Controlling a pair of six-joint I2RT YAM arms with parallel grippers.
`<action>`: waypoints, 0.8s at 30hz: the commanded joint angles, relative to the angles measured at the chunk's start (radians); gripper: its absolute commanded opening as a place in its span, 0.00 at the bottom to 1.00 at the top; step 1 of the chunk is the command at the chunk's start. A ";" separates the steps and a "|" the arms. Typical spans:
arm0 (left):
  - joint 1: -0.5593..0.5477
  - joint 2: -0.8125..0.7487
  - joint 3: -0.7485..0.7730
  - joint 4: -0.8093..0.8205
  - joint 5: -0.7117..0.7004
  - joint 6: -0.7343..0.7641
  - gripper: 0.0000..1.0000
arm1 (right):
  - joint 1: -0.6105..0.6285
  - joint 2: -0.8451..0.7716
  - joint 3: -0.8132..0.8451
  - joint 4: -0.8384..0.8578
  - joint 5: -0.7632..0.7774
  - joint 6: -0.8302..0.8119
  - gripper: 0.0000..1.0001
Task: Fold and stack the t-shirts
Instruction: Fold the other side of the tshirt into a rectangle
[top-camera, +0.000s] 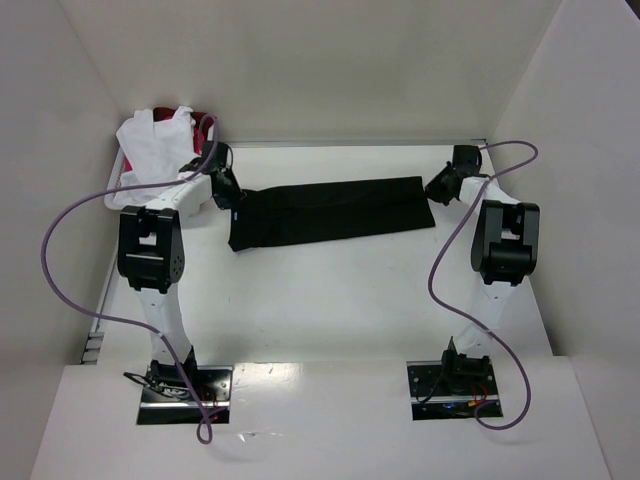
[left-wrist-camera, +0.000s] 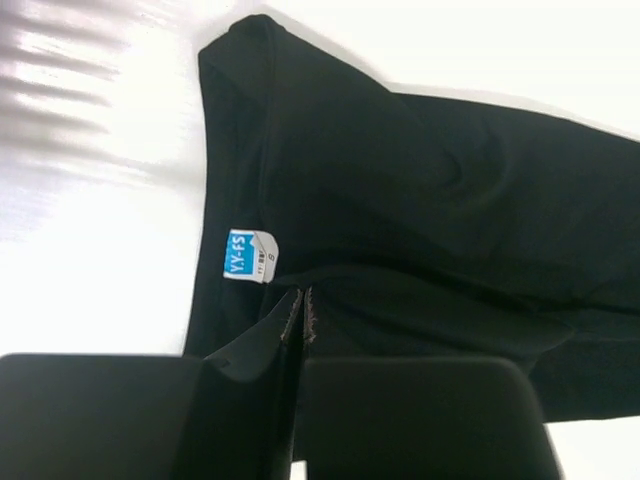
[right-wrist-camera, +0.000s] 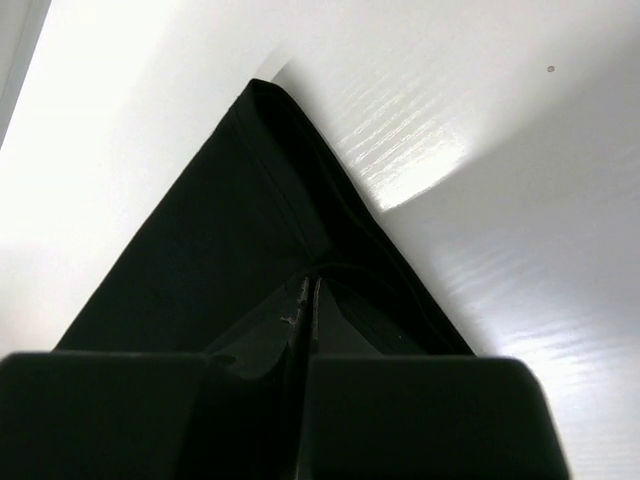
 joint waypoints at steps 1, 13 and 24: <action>0.010 0.034 0.041 0.000 -0.008 0.031 0.10 | 0.002 0.038 0.062 0.048 0.000 -0.007 0.04; 0.010 -0.019 0.126 -0.009 -0.051 0.078 0.68 | 0.011 -0.037 0.112 0.048 -0.023 -0.046 0.77; -0.053 -0.238 -0.036 0.023 0.185 0.107 0.83 | 0.077 -0.195 0.089 0.048 -0.108 -0.057 0.85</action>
